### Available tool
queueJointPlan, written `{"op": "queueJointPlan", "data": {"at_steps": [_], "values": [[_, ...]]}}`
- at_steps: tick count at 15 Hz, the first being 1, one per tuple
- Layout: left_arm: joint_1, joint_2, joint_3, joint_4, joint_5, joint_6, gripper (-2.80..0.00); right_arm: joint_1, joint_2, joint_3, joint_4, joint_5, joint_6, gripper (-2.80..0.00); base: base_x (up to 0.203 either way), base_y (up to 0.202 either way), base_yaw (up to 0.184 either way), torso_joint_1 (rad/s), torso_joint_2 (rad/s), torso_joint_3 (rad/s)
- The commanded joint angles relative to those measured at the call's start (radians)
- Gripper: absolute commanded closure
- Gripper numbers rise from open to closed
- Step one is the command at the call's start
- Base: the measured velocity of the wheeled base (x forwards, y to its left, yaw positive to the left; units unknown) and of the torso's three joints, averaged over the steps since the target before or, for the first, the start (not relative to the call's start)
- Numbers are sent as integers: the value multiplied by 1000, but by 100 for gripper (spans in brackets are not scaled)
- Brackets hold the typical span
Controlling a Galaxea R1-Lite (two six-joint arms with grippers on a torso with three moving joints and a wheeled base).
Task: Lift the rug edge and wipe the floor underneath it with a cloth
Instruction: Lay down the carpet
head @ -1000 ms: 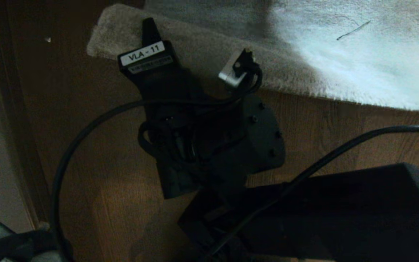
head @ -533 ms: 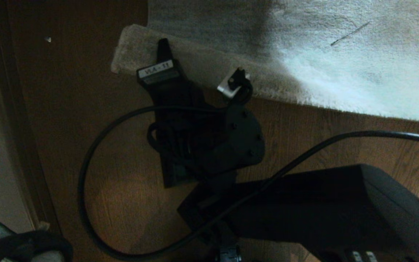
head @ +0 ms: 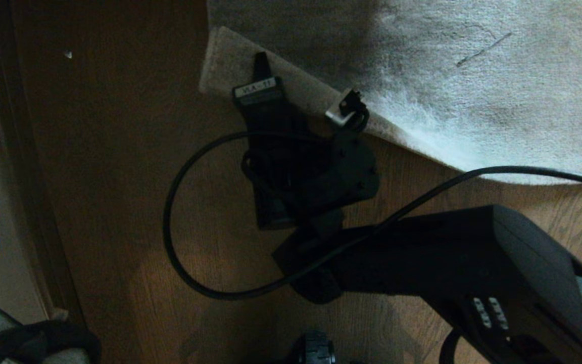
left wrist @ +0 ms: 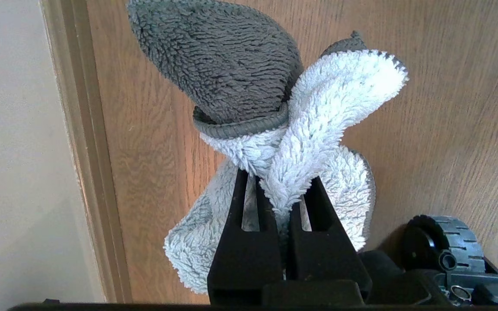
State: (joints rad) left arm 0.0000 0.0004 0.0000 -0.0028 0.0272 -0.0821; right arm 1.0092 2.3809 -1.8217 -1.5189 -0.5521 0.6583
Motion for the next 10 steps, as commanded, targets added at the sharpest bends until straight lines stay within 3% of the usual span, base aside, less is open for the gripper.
{"op": "queueJointPlan", "data": {"at_steps": [1,7,8,10], "values": [[0,0,0,0,0,-1,0,-21,-6,-1,-50,-9,6,0,0,0,0,0,0,0],[0,0,0,0,0,-1,0,-32,-18,3,-50,-14,21,0,0,0,0,0,0,0],[0,0,0,0,0,-1,0,-32,-23,7,-50,-14,21,-280,0,0,0,0,0,0],[0,0,0,0,0,-1,0,-32,-23,9,-50,-12,21,-280,0,0,0,0,0,0]]}}
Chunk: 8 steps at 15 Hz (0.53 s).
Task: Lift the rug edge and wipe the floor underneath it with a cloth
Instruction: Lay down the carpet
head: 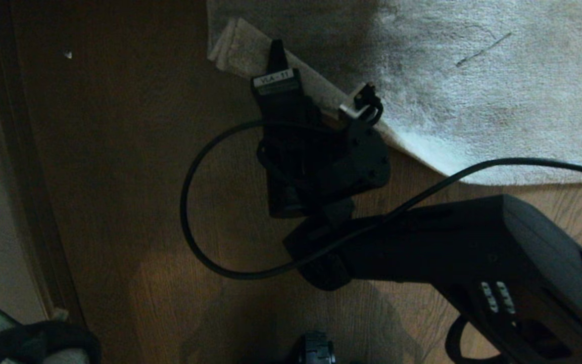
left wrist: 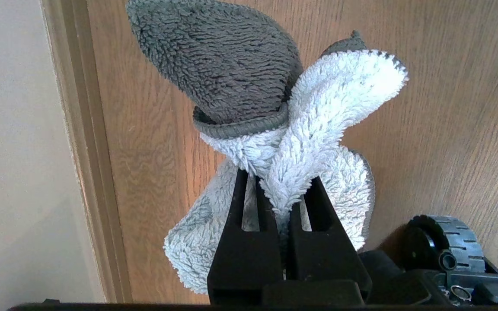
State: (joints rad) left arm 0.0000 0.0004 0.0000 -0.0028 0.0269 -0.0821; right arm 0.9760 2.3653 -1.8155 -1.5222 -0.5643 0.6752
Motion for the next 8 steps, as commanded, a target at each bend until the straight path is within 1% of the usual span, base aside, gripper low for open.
{"op": "queueJointPlan", "data": {"at_steps": [1,3,6,8], "values": [[0,0,0,0,1,-1,0,1,-8,5,-47,0,4,-280,0,0,0,0,0,0],[0,0,0,0,1,-1,0,2,-13,9,-48,0,3,-280,0,0,0,0,0,0],[0,0,0,0,1,-1,0,13,-23,56,-48,8,16,-280,0,0,0,0,0,0],[0,0,0,0,1,-1,0,32,-42,97,-48,9,69,-280,0,0,0,0,0,0]]}}
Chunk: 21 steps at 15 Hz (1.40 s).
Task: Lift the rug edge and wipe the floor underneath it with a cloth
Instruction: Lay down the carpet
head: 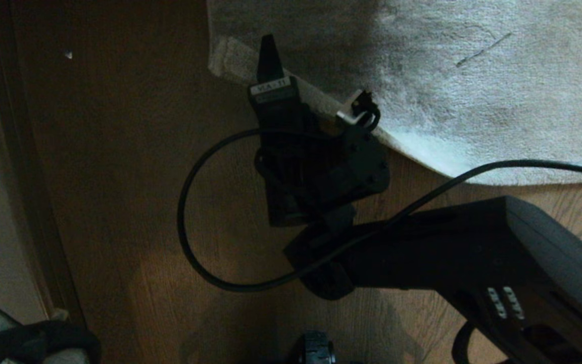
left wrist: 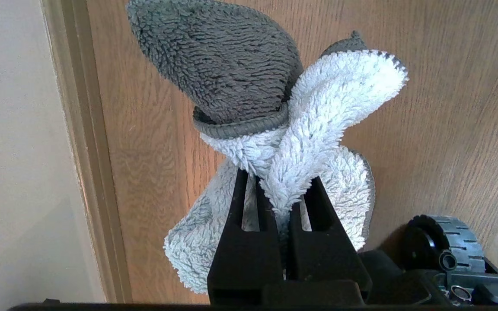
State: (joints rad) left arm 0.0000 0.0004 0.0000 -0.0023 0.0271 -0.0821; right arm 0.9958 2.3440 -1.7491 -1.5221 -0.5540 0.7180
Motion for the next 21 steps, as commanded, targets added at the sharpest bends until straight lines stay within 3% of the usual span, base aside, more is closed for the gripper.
{"op": "queueJointPlan", "data": {"at_steps": [1,3,9,13,21], "values": [[0,0,0,-1,0,-1,0,21,-33,58,-48,4,53,-280,0,0,0,0,0,0],[0,0,0,-1,0,-1,0,49,-56,98,-48,58,104,-280,0,0,0,0,0,0],[0,0,0,-1,0,-1,0,140,-64,179,-48,193,146,-280,0,0,0,0,0,0],[0,0,0,-1,0,-1,0,184,-63,230,-48,200,161,-280,0,0,0,0,0,0],[0,0,0,-1,0,-1,0,190,-80,383,-48,189,152,-280,0,0,0,0,0,0]]}}
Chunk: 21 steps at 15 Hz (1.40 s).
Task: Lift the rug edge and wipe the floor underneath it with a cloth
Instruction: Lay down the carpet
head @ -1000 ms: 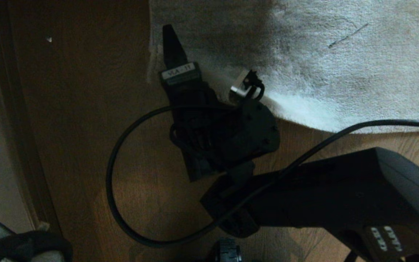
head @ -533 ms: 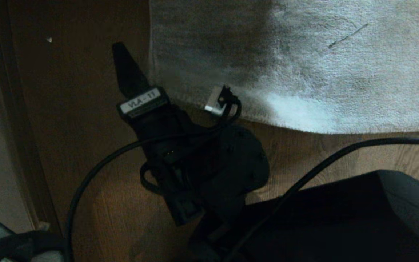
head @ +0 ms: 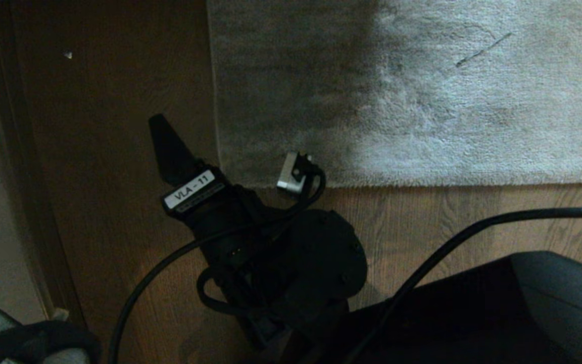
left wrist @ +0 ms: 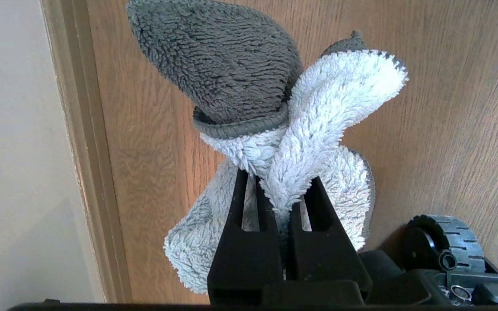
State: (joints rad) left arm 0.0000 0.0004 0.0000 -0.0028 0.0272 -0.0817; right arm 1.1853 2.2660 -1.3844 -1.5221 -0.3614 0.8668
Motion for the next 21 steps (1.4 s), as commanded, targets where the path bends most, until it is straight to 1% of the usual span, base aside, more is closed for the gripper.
{"op": "queueJointPlan", "data": {"at_steps": [1,5,6,13,21], "values": [[0,0,0,0,0,-1,0,0,0,28,-48,-4,4,-280,0,0,0,0,0,0],[0,0,0,0,0,-1,0,0,7,59,-48,-7,1,-280,0,0,0,0,0,0],[0,0,0,0,0,-1,0,0,13,60,-48,-7,1,0,0,0,0,0,0,0],[0,0,0,0,0,-1,0,0,43,78,-48,-8,-5,0,0,0,0,0,0,0],[0,0,0,0,0,-1,0,-6,43,142,-44,-25,-77,0,0,0,0,0,0,0]]}}
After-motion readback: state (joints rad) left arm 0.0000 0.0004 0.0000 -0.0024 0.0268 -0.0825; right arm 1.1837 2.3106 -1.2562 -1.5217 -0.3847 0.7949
